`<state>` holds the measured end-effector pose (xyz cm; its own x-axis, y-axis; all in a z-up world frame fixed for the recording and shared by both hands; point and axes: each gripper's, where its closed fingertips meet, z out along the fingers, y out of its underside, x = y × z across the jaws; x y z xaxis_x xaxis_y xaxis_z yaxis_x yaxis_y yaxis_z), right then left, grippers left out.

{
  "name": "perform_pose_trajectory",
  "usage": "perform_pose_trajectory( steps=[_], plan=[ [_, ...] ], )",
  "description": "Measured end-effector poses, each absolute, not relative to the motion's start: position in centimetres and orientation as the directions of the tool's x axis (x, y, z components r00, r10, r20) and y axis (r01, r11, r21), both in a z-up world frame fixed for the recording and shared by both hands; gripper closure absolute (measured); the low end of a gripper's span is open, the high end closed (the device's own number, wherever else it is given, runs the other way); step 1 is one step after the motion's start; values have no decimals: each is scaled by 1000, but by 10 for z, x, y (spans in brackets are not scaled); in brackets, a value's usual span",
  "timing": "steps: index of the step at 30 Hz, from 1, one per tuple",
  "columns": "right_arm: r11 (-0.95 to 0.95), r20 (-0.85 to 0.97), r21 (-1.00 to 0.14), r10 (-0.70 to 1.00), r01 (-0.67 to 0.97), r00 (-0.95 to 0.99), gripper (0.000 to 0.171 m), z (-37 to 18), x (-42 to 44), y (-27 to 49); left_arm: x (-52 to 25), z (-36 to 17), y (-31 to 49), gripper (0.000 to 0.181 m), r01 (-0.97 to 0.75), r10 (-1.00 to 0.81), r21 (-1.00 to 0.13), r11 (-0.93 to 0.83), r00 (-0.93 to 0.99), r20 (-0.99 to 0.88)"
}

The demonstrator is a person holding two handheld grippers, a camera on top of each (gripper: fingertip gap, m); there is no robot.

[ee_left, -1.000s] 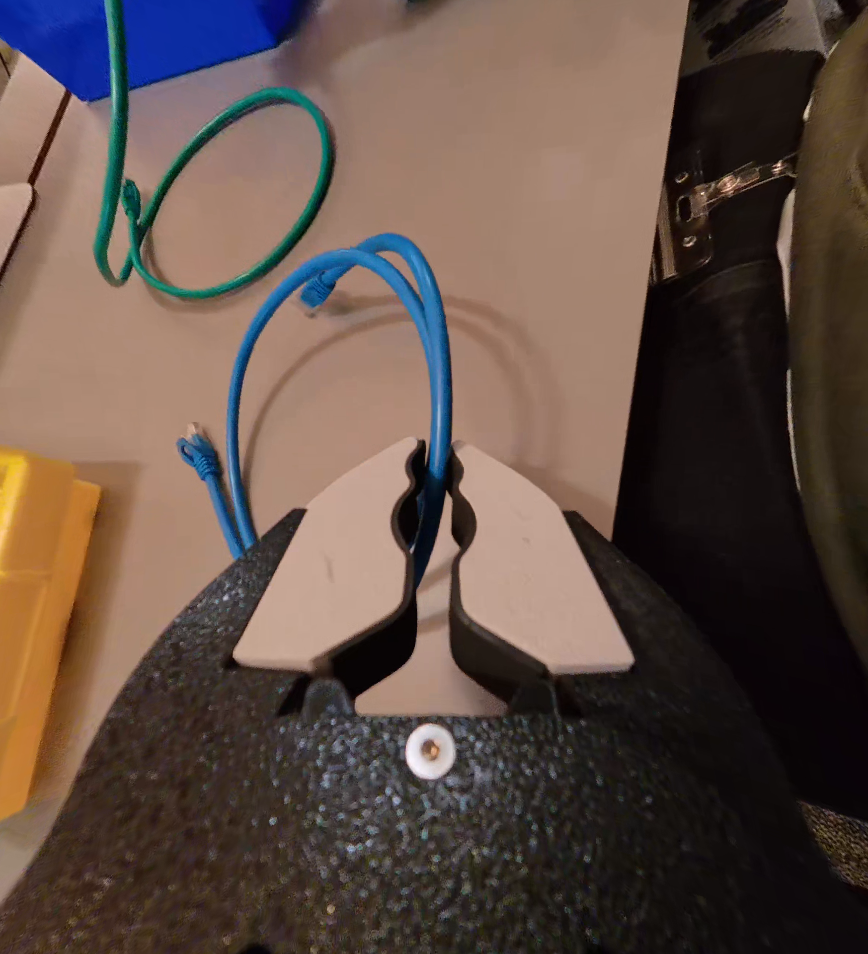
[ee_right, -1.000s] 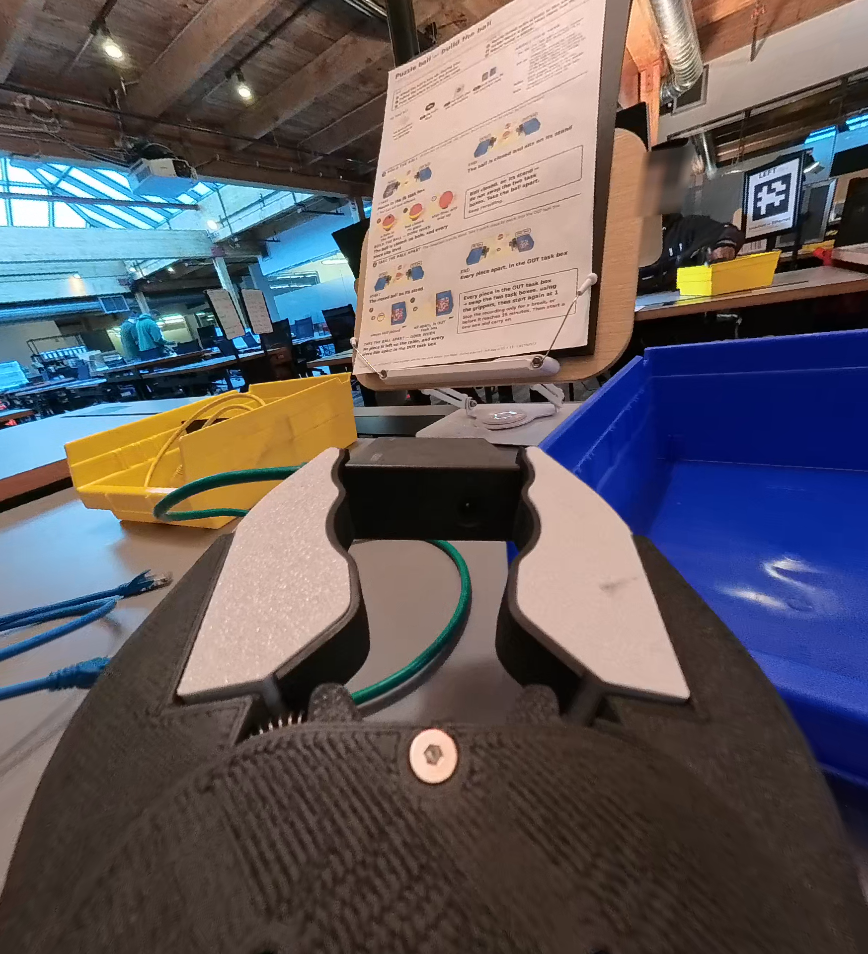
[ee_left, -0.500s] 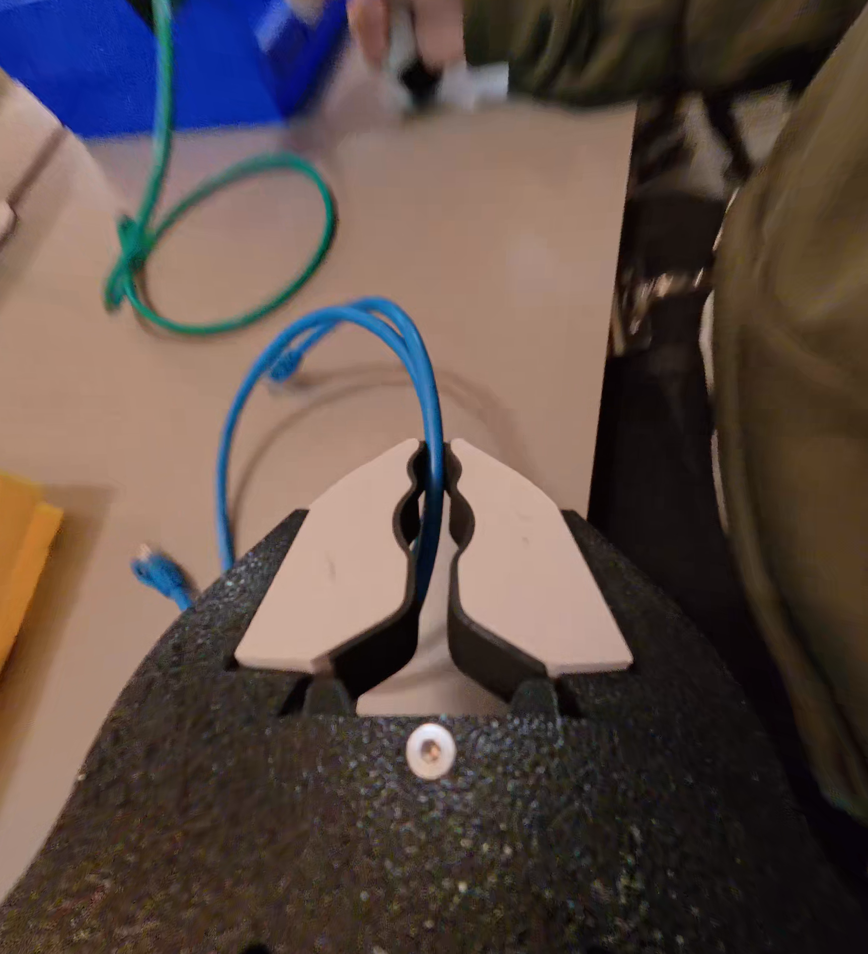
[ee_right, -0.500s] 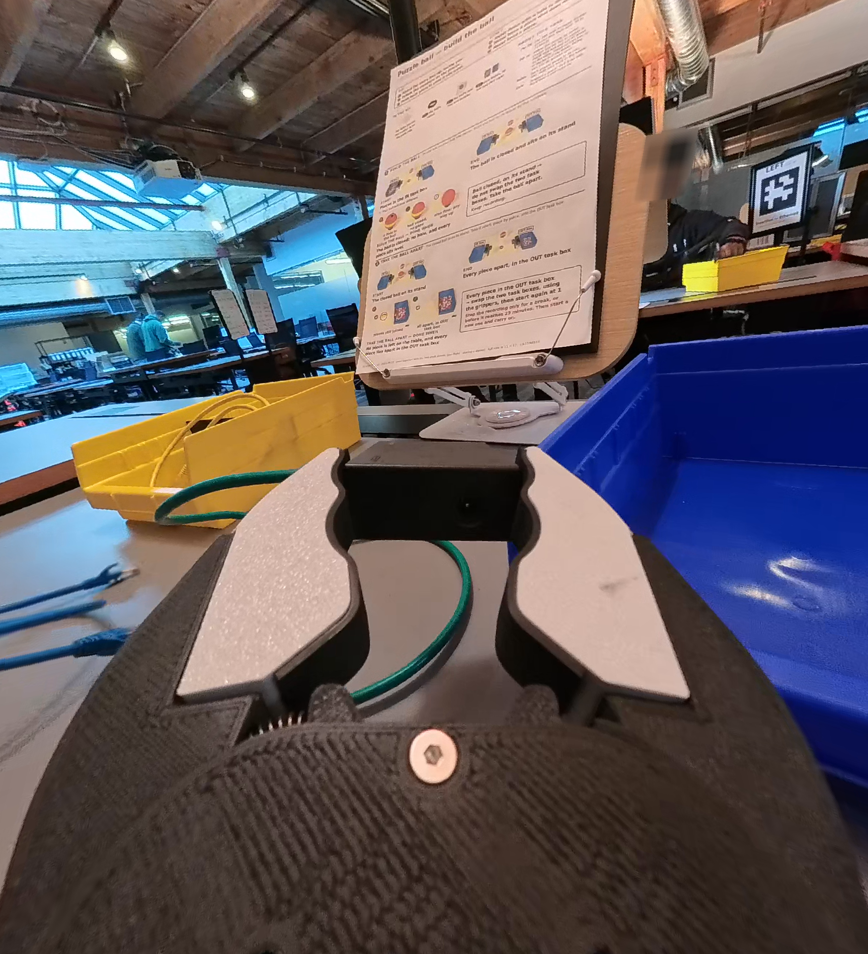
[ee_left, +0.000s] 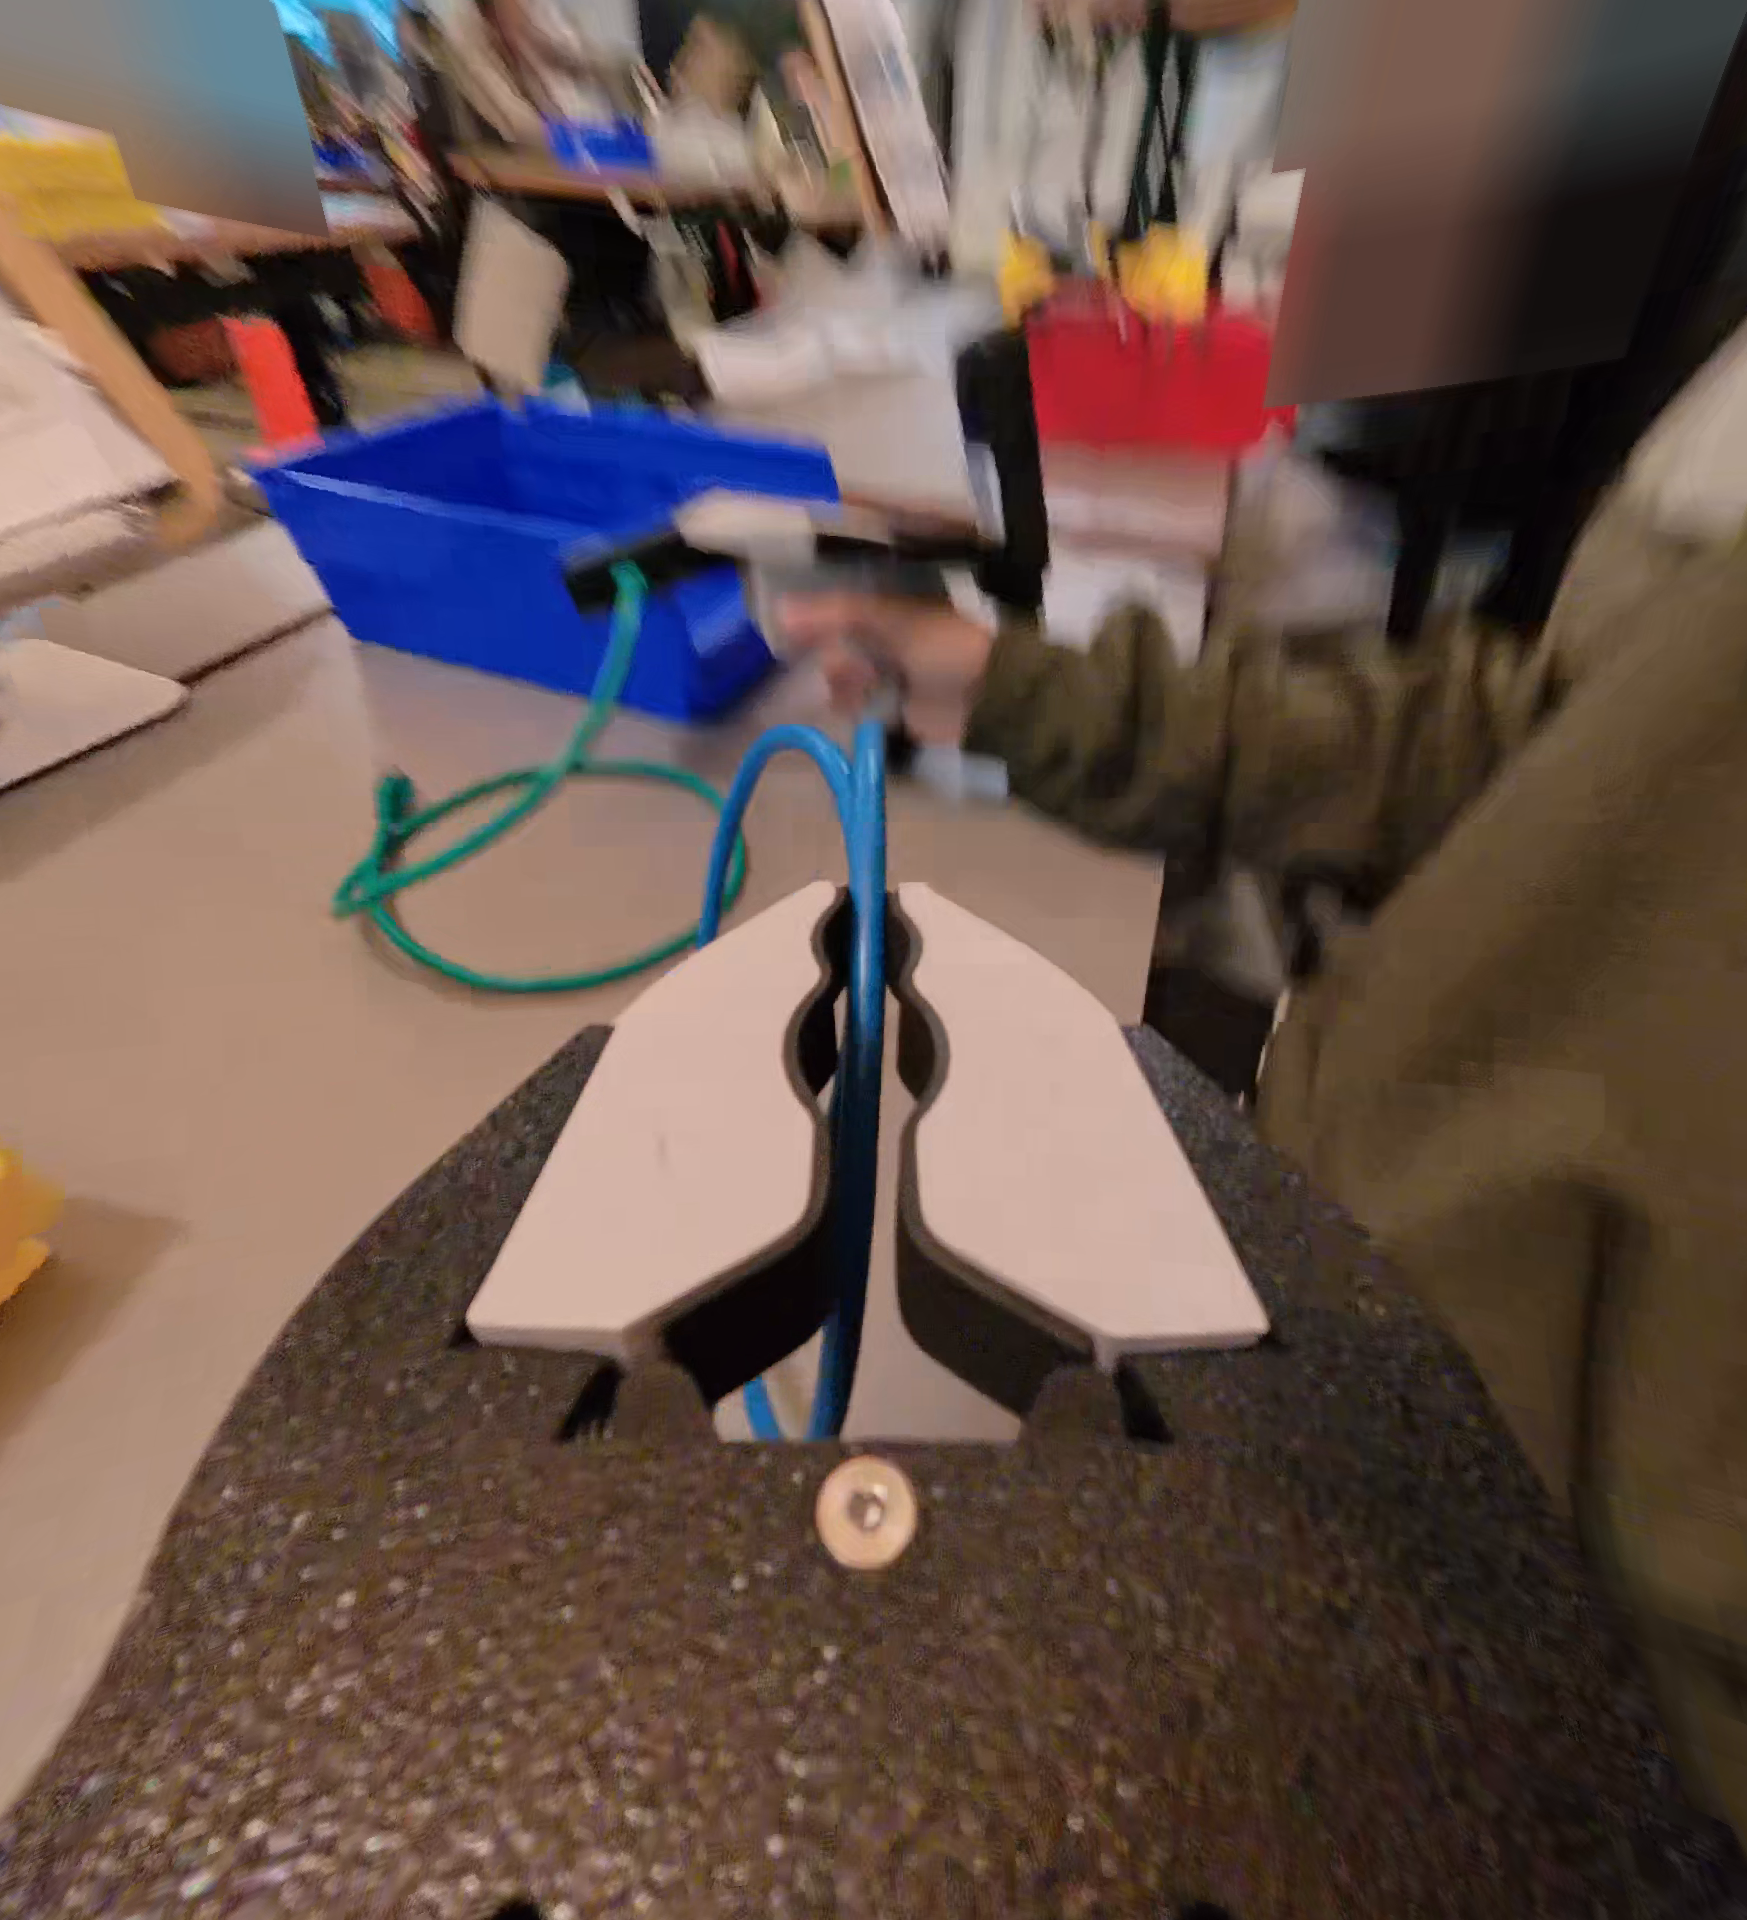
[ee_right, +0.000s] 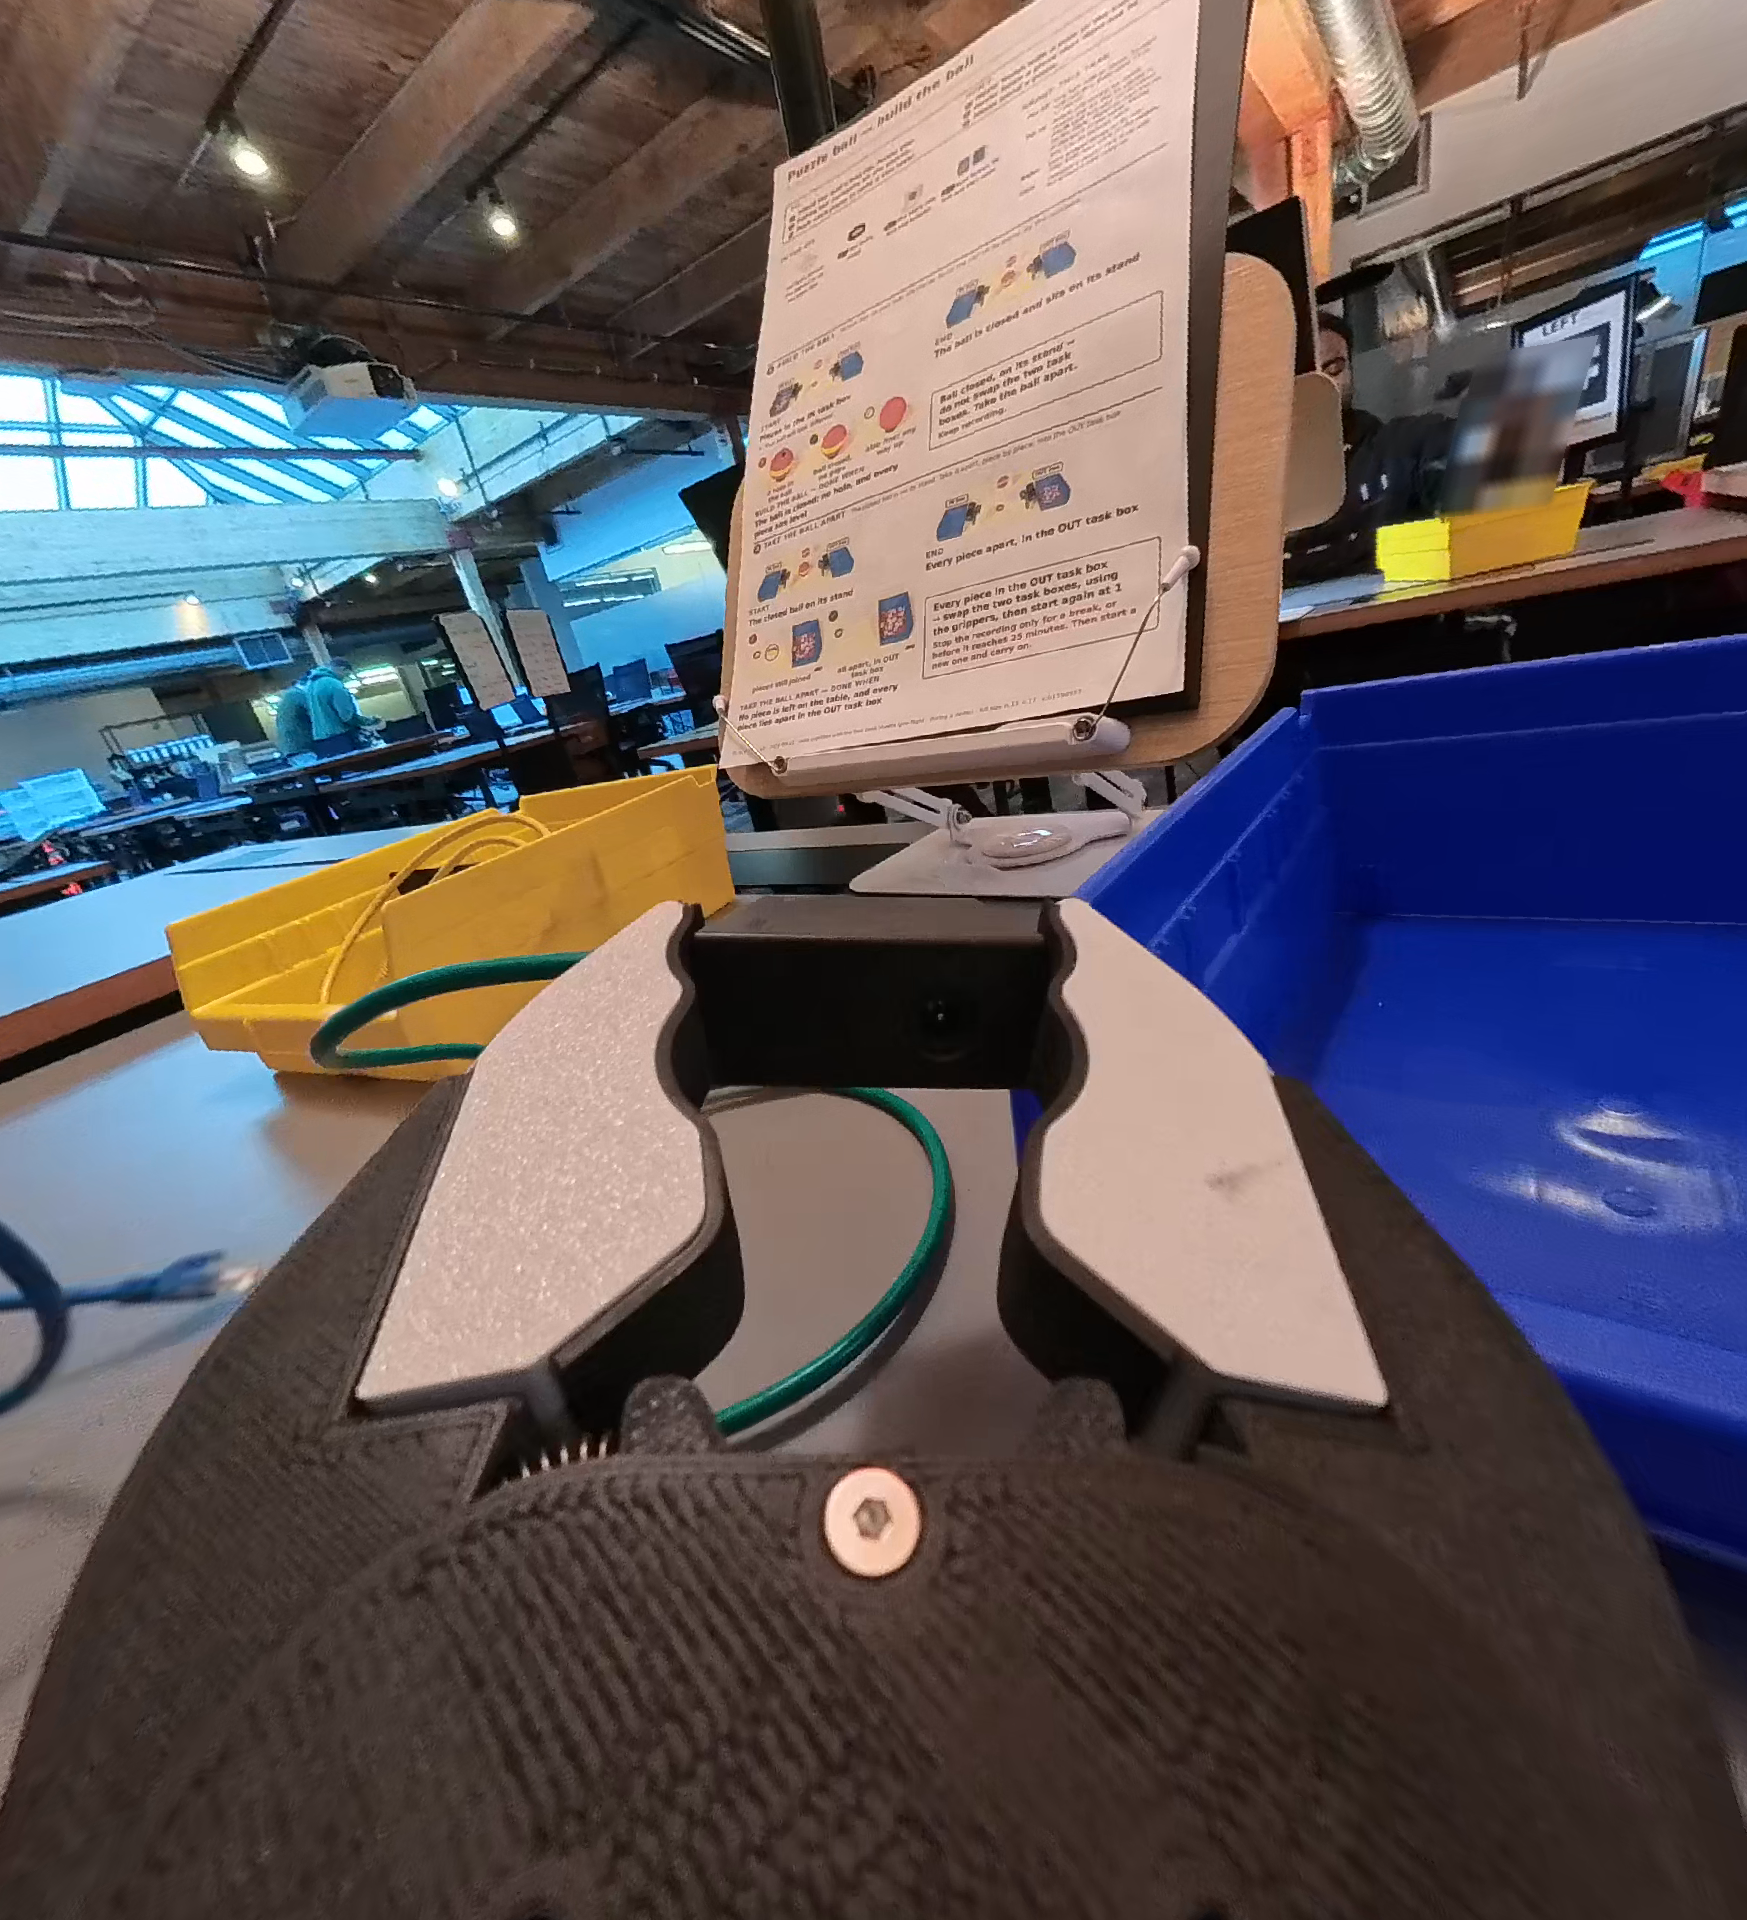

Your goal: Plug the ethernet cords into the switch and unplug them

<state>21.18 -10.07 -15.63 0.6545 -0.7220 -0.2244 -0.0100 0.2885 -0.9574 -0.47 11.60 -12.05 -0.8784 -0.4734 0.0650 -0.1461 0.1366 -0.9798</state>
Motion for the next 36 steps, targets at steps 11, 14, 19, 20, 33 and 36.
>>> perform_pose_trajectory(
  steps=[11, 14, 19, 20, 33, 36],
  plan=[
    [288, -222, -958, -721, -8, 657, 110, -156, 211, -100, 67, -153, 239, 176, -440, -447, -565, -698, -349, 824],
    [279, -214, -960, -720, -7, 660, 110, -156, 211, -99, 67, -188, 257, 176, -482, -571, -600, -639, -226, 789],
    [267, -203, -964, -721, -5, 663, 110, -157, 210, -97, 58, -229, 273, 174, -607, -799, -696, -384, -158, 580],
    [267, -203, -964, -721, -5, 662, 110, -157, 210, -97, 55, -237, 271, 172, -650, -833, -699, -299, -180, 523],
    [259, -190, -966, -720, 4, 668, 110, -156, 209, -96, 84, -263, 250, 136, -617, -848, -602, 508, -482, -222],
    [264, -198, -965, -717, -2, 668, 110, -157, 209, -96, 76, -243, 206, 140, -471, -761, -672, 571, -611, -218]
  ],
)
